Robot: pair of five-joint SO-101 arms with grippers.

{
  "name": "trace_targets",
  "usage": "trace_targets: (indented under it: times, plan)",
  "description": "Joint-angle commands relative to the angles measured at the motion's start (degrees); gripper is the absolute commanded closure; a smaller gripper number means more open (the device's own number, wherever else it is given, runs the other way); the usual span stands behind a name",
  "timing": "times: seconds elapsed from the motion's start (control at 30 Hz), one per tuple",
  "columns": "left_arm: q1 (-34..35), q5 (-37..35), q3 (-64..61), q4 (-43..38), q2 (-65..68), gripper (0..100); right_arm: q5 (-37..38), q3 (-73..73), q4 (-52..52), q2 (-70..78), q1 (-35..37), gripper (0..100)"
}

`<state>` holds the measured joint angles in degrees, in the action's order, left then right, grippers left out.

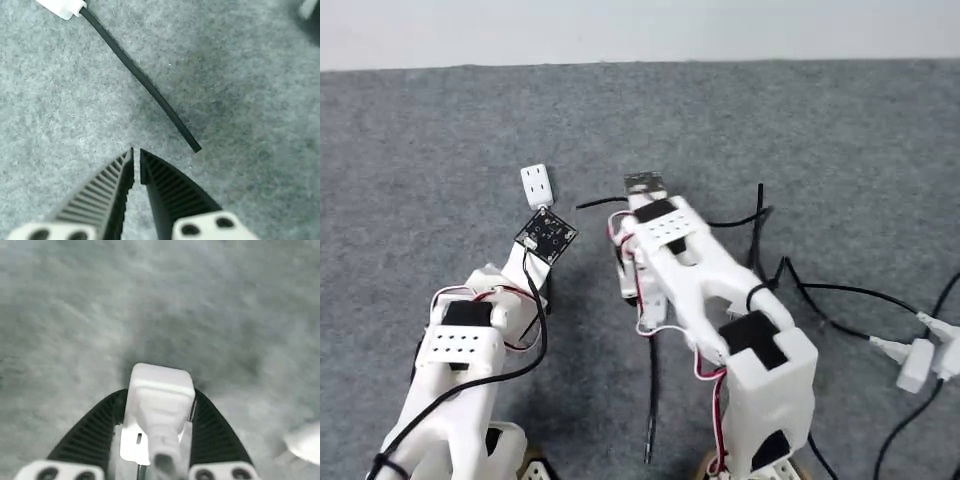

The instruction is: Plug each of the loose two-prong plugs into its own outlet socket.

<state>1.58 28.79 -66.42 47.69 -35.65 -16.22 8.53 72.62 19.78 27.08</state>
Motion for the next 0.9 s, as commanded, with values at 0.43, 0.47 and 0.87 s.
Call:
trace_targets:
  times: [0.43,0.47,0.87]
  plan:
    - [0.26,0.09,-0.22,-2.9,-1.05,99,27.87,-1.67,11.3,-28.97,-45.32,99.1]
    - [0.26,0.09,-0.22,-2.99,-1.05,99,30.07,-1.67,10.42,-28.18,-48.75,99.1]
    - [4.75,-9.85,2.51,-7.65,-1.05,93,45.63,-4.31,1.71,-9.01,-65.45,80.5]
